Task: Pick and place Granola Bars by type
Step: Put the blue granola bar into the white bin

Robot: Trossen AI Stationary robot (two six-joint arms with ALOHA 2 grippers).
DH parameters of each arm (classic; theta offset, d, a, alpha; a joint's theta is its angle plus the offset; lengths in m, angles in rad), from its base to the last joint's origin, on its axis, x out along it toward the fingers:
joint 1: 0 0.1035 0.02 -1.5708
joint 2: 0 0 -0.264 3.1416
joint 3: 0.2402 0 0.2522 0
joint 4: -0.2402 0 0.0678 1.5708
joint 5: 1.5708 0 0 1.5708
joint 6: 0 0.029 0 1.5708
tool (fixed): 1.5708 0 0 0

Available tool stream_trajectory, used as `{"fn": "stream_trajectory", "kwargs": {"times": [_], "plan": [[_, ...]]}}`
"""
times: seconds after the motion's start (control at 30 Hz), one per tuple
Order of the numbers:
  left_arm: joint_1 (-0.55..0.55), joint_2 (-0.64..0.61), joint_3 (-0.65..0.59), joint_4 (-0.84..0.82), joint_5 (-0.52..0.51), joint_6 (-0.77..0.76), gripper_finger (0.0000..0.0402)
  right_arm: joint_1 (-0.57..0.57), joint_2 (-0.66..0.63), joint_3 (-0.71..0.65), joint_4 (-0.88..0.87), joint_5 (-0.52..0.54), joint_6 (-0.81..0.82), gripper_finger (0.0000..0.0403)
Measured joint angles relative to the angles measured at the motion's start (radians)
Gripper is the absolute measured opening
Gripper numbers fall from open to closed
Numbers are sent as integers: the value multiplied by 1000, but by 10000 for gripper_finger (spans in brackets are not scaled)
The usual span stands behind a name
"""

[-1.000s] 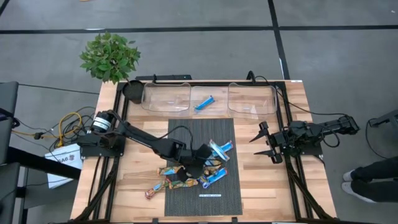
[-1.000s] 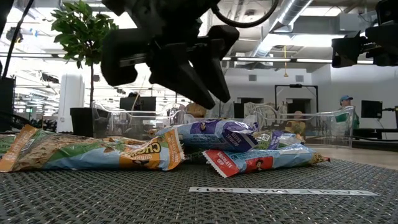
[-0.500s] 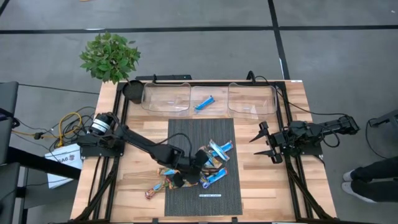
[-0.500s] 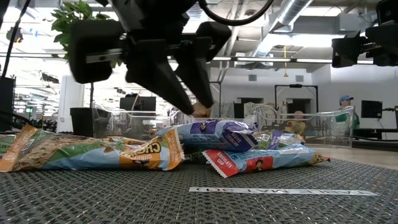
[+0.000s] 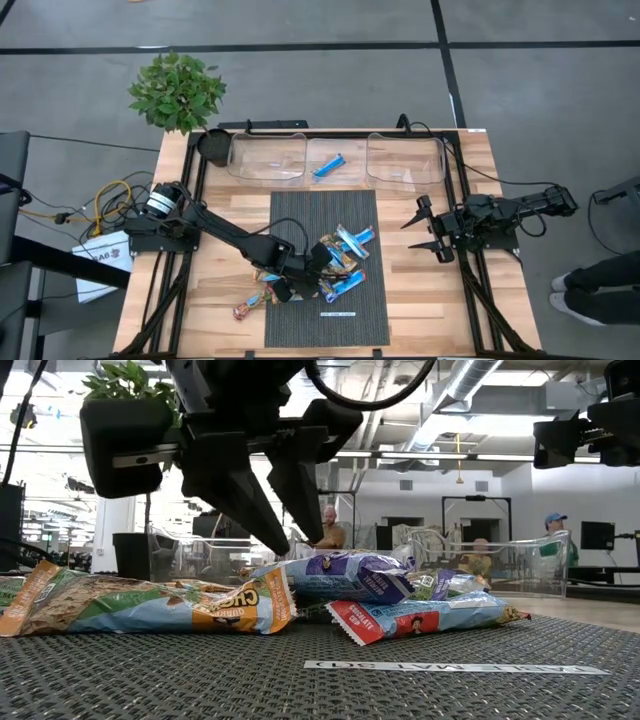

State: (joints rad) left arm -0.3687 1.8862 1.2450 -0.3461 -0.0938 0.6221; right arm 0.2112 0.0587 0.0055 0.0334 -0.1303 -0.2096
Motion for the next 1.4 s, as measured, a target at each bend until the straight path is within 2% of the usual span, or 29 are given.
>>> {"fn": "stream_trajectory", "kwargs": {"times": [0.33, 0.7, 1.0, 1.1, 1.33, 1.4], "plan": [[0, 48, 5, 33, -72, 46, 123, 0, 0, 0, 3, 0, 0, 249], [8, 84, 5, 82, -46, 44, 123, 0, 0, 0, -3, 0, 0, 249], [10, 111, 9, 136, -78, 49, 122, 0, -1, 0, -3, 0, 0, 249], [10, 111, 10, 136, -84, 49, 105, 0, 0, 0, -4, 0, 0, 249], [10, 111, 11, 139, -103, 42, 17, 0, 0, 0, -3, 0, 0, 249], [10, 111, 11, 140, -105, 41, 8, 0, 0, 0, -3, 0, 0, 249]]}}
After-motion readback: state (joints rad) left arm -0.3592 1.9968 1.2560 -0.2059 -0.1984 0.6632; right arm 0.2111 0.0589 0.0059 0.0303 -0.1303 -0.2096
